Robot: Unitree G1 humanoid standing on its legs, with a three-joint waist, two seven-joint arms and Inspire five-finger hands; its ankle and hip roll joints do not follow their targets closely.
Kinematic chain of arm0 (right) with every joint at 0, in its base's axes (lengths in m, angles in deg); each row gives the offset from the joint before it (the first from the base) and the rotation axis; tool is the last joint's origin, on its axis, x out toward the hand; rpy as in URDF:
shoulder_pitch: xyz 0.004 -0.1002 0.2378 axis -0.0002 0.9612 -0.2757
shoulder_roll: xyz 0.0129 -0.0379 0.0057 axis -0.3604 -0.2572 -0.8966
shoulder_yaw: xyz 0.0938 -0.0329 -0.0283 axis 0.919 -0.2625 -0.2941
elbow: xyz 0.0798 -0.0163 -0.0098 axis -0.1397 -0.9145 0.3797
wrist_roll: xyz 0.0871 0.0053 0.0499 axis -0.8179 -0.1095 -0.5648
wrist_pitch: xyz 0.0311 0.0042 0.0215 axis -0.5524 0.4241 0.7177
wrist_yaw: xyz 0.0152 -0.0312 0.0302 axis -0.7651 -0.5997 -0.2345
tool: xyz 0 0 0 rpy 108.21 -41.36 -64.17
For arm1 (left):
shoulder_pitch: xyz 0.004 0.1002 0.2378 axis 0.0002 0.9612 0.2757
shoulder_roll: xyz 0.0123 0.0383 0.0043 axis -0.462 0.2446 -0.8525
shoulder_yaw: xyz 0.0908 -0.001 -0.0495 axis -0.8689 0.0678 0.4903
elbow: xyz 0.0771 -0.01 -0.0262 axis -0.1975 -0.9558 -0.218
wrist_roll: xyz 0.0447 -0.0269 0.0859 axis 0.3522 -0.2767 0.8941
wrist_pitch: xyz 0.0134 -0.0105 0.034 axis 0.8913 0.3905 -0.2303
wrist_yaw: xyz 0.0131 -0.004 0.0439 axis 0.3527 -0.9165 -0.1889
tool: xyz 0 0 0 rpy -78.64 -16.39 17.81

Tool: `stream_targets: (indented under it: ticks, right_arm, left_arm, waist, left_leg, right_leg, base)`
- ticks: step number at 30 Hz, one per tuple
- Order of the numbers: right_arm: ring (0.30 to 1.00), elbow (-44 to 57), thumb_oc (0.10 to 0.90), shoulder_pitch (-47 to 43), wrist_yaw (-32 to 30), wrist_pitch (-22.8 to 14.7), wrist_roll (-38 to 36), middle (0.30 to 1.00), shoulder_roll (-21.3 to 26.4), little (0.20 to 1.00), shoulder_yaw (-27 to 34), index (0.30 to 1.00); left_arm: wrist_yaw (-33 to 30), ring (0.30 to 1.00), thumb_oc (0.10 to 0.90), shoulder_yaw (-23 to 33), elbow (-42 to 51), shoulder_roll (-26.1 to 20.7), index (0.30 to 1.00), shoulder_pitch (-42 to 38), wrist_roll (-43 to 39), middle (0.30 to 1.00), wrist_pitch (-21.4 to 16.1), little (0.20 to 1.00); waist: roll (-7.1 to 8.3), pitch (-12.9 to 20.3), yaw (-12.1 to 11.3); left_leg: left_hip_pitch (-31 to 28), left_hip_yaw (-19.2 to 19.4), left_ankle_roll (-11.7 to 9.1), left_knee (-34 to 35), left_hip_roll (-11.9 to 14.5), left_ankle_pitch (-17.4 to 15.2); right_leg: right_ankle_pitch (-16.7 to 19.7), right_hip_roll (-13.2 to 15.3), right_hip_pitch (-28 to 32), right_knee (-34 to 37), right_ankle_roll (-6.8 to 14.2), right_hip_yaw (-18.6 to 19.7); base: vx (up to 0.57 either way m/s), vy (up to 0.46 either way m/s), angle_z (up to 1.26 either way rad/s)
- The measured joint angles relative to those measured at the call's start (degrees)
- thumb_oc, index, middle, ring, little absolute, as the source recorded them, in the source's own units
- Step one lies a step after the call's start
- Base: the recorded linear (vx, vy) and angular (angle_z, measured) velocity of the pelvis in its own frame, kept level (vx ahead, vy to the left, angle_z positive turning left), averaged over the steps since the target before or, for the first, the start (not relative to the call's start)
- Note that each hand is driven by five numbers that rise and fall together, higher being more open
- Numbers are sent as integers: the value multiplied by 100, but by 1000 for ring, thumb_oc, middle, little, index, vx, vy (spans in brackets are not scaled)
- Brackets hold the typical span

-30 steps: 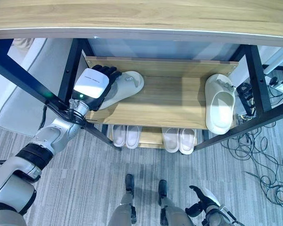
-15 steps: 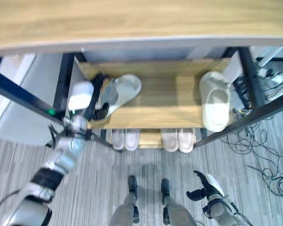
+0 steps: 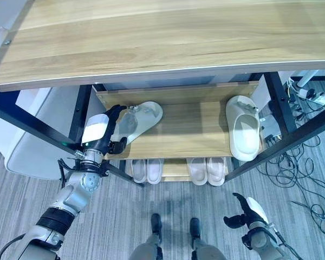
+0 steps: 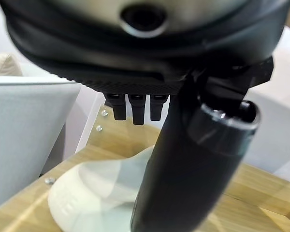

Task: Arrange the slippers neatly on the shoe rack.

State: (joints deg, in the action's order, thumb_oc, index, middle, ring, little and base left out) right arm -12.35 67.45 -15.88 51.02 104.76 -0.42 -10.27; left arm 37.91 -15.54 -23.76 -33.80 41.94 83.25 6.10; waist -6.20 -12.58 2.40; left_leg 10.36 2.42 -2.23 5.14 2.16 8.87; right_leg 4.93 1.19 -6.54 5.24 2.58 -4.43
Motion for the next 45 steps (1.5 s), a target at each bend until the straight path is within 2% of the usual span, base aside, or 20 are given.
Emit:
stream_targets:
  ticks: [8, 13, 17, 19, 23, 36, 37, 39, 45]
  right_arm:
    - [900, -1, 800, 273, 26, 1, 24, 900, 34, 900, -182, 900]
    - [900, 29, 800, 269, 34, 0, 24, 900, 61, 900, -243, 900]
    - [900, 78, 800, 204, 35, -4, 23, 900, 107, 900, -264, 900]
    - [900, 103, 800, 140, 35, -5, 22, 900, 113, 900, -313, 900]
    - [900, 100, 800, 132, 36, 1, 20, 900, 140, 900, -405, 900]
    - [900, 97, 800, 57, 31, -9, 20, 900, 164, 900, -423, 900]
    - [900, 98, 800, 51, 31, -12, 19, 900, 164, 900, -426, 900]
    - [900, 98, 800, 37, 31, -14, 19, 900, 167, 900, -441, 900]
    - [900, 98, 800, 5, 29, -47, 16, 900, 181, 900, -523, 900]
  left_arm:
    - [-5, 900, 800, -10, 343, -59, 900, -25, 218, 900, 2, 900]
    - [-9, 900, 800, -42, 330, -168, 900, -300, 393, 900, 6, 900]
    - [-27, 900, 800, -505, -28, -399, 900, -928, 435, 900, 11, 900]
    - [-36, 900, 800, -796, -384, -636, 900, -1272, 631, 900, 22, 900]
    - [-41, 900, 800, -1094, -675, -799, 900, -1529, 810, 900, 136, 900]
    - [-45, 900, 800, -1324, -930, -840, 900, -1786, 1014, 900, 164, 900]
    - [-46, 542, 562, -1326, -924, -838, 542, -1789, 1014, 542, 171, 542]
    - [-46, 300, 400, -1330, -915, -838, 300, -1797, 1015, 300, 183, 300]
    - [-135, 300, 400, -1546, -877, -762, 300, -1921, 1010, 300, 243, 300]
  waist:
    - [-26, 140, 9]
    - [-37, 164, 35]
    - [-80, 207, 56]
    - [-123, 239, 138]
    - [-143, 250, 171]
    - [-139, 247, 160]
    - [-138, 246, 162]
    - [-135, 244, 161]
    - [-122, 235, 169]
  left_leg:
    - [118, -7, 24, 0, -3, 16]
    - [158, -2, 8, -3, 4, 38]
    - [304, 11, -23, -4, 4, 64]
    - [421, 23, -37, -4, 8, 73]
    - [502, 40, -51, -5, 13, 84]
    - [666, 39, -52, -4, 3, 83]
    - [671, 39, -52, -4, 3, 83]
    - [681, 39, -53, -4, 3, 83]
    - [726, 48, -52, -4, -11, 83]
  right_leg:
    - [39, 2, -127, -1, -50, 0]
    - [50, -3, -171, -1, -53, -2]
    - [67, 1, -326, -1, -52, 8]
    - [65, 0, -450, -1, -50, 12]
    - [98, -1, -558, -2, -56, 30]
    - [93, 6, -736, -2, -49, 89]
    - [92, 6, -741, -2, -47, 89]
    - [91, 5, -751, -2, -45, 89]
    - [95, 20, -803, -2, -43, 100]
  base:
    - [0, 0, 0]
    - [0, 0, 0]
    - [-11, 3, -2]
    - [-17, 7, -5]
    - [-4, 4, -7]
    - [1, 3, -1]
    - [0, 0, 0]
    - [0, 0, 0]
    - [0, 0, 0]
